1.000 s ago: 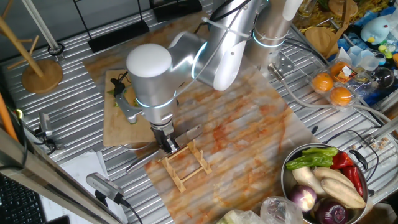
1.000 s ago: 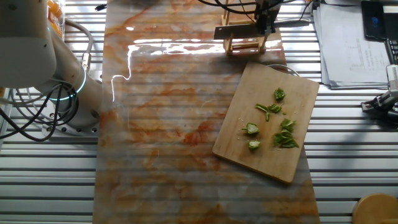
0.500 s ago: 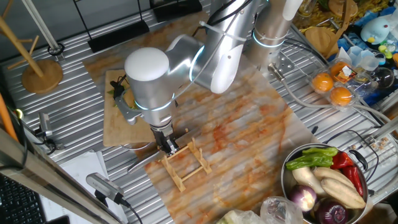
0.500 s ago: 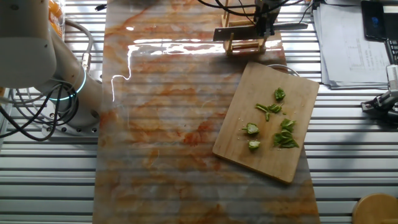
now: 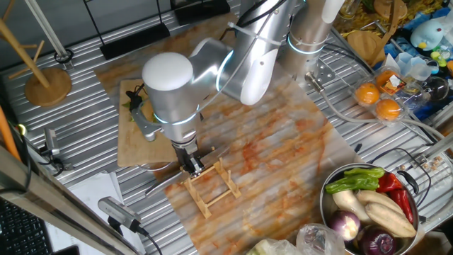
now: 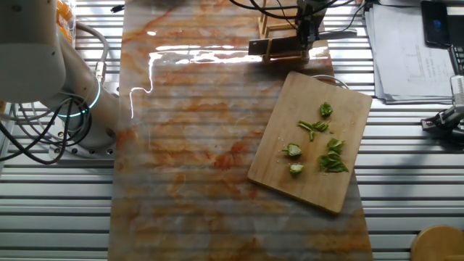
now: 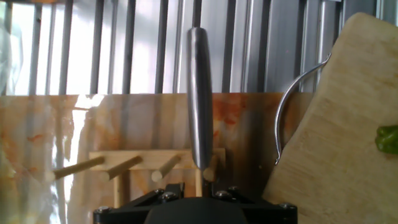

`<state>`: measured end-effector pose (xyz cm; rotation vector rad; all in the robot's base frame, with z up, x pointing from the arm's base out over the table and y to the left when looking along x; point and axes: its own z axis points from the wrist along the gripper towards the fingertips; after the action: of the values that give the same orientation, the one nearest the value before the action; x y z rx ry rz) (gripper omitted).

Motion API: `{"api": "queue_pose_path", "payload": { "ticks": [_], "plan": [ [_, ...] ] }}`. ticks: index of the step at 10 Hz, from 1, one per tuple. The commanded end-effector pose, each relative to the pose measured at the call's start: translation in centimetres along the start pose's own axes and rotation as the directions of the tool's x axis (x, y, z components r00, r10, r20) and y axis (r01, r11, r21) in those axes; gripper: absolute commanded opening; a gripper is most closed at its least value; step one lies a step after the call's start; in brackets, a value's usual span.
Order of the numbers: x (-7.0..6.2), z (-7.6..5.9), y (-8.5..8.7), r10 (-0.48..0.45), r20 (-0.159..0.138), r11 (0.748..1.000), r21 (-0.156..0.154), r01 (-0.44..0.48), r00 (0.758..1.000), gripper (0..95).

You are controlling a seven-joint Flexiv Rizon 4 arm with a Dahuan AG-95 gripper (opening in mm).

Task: Chop the chili peppers

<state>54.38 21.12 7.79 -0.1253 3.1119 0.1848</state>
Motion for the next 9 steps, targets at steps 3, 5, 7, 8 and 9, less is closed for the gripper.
{"api": "queue_pose_path", "payload": {
  "ticks": [3, 5, 7, 8, 9],
  "plan": [
    [-0.4, -3.5, -2.7, -0.036, -0.021, 0.999, 0.026, 0.036, 0.999, 19.0],
    [-1.2, -6.3, -4.2, -0.024, -0.027, 0.999, 0.034, 0.025, 0.999, 0.0],
    [-1.6, -9.7, -5.6, -0.036, -0.045, 0.998, 0.046, 0.038, 0.998, 0.0],
    [-1.6, -10.6, -6.2, -0.058, -0.051, 0.996, 0.071, 0.062, 0.997, 0.0],
    [-1.3, -11.9, -7.5, -0.066, -0.056, 0.993, 0.093, 0.071, 0.996, 0.0]
  ]
}}
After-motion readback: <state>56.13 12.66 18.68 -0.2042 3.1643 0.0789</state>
